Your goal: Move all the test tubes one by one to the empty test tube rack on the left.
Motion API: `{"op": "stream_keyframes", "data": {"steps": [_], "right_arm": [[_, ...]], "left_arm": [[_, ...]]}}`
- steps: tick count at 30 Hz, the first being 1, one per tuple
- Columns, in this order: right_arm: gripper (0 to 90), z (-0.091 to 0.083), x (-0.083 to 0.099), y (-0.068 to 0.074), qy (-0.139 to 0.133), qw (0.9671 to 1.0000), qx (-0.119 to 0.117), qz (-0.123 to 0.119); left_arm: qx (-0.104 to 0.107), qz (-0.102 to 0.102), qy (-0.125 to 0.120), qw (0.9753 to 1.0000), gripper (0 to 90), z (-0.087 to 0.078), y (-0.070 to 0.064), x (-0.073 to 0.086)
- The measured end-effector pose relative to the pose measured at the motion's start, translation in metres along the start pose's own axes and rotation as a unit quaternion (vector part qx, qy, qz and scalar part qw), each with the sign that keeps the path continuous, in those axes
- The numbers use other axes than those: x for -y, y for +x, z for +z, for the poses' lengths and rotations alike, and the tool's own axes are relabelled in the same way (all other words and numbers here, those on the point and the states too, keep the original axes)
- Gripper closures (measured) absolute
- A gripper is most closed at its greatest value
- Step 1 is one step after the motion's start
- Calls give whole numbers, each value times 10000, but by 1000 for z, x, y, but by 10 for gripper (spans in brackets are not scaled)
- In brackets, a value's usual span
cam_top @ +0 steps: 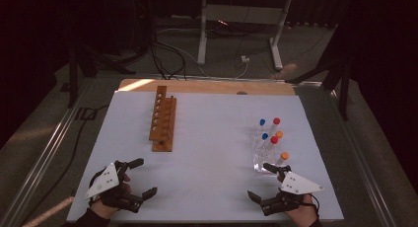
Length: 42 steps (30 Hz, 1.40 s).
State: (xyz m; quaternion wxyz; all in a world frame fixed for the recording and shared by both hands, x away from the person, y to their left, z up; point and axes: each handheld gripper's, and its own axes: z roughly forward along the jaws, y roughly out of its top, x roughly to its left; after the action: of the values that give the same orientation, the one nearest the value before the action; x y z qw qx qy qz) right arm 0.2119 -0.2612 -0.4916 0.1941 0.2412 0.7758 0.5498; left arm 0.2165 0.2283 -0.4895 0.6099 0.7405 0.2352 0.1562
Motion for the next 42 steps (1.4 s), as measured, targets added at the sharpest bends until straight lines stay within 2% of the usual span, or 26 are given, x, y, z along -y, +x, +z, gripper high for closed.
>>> {"op": "stream_keyframes", "data": {"steps": [1,4,7,9,12,15,17,18,19,20,25,32,38,40,42], "right_arm": [[0,1,0,-1,51,10000,73,-40],[0,2,1,-2,148,9997,99,-141],[0,2,1,-1,81,9997,81,-213],[0,3,-1,1,118,9999,-39,-95],[0,4,-1,2,196,9998,-23,-102],[0,7,-6,3,471,9989,56,14],[0,6,-9,4,464,9989,44,24],[0,3,-18,4,359,9992,-17,148],[0,3,-18,4,359,9992,-17,148],[0,-1,-27,4,182,9997,40,162],[0,-12,-50,4,-80,9997,202,88],[0,-23,-69,-2,-172,9984,530,-41],[0,-31,-81,-12,-250,9959,872,30],[0,-34,-82,-17,-251,9940,1060,44],[0,-36,-82,-20,-293,9935,1094,136]], "left_arm": [[-4,2,0,10000,7,0,0,0],[-1,1,-20,10000,7,0,0,0],[0,3,-13,10000,7,0,0,0],[3,-4,-17,10000,7,0,0,0],[2,-1,-19,10000,7,0,0,0],[-2,5,-15,10000,7,-1,0,0],[-13,-4,-28,10000,7,-1,0,0],[-13,-9,-33,10000,7,-1,0,0],[-15,-5,-30,10000,7,-1,0,0],[-15,-5,-28,10000,7,-1,0,0],[-3,-5,-18,10000,7,0,0,0],[-3,-6,-21,10000,7,0,0,0],[1,-29,-35,10000,7,0,0,0],[6,-36,-40,10000,7,0,0,0],[7,-38,-45,10000,7,0,1,0]]}}
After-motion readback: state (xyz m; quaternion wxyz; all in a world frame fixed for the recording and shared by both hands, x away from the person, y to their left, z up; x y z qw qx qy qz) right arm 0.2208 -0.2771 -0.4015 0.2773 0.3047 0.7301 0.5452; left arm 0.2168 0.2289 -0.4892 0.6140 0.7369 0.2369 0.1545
